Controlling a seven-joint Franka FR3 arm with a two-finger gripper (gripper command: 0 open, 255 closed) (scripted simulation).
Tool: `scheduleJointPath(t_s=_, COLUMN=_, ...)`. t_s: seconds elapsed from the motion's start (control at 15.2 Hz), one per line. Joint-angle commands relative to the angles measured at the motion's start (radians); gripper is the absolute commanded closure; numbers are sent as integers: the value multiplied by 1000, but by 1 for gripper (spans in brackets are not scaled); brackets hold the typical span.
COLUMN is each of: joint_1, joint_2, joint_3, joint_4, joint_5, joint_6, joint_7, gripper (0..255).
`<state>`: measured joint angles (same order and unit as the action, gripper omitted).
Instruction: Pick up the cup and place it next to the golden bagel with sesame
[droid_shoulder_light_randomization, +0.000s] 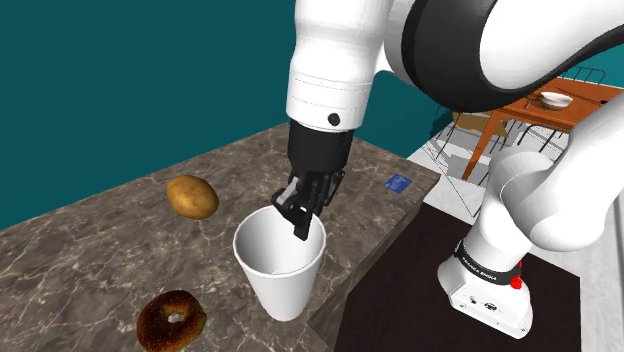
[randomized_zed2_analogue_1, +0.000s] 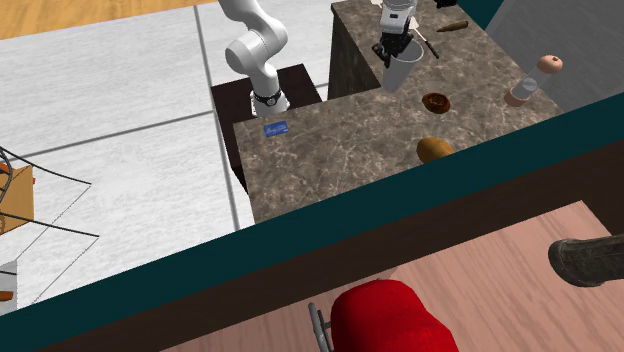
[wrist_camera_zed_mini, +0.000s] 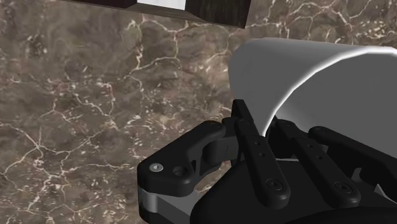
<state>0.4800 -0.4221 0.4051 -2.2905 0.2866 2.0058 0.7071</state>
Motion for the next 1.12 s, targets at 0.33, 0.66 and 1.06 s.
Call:
scheduleJointPath(t_s=0.33, joint_1=3, joint_2=13, joint_3=11, joint_4=-54, joint_5=7, joint_6=68, joint_7=-6, gripper=255)
scheduleJointPath(t_s=0.66, joint_1=3, joint_2=13, joint_3=11, joint_4=-54, joint_5=7, joint_6=68, joint_7=-6, gripper=255)
scheduleJointPath(t_s=1.06, joint_1=3, joint_2=14, joint_3=11, joint_4=-54, joint_5=7, joint_6=68, joint_7=-5, gripper=0)
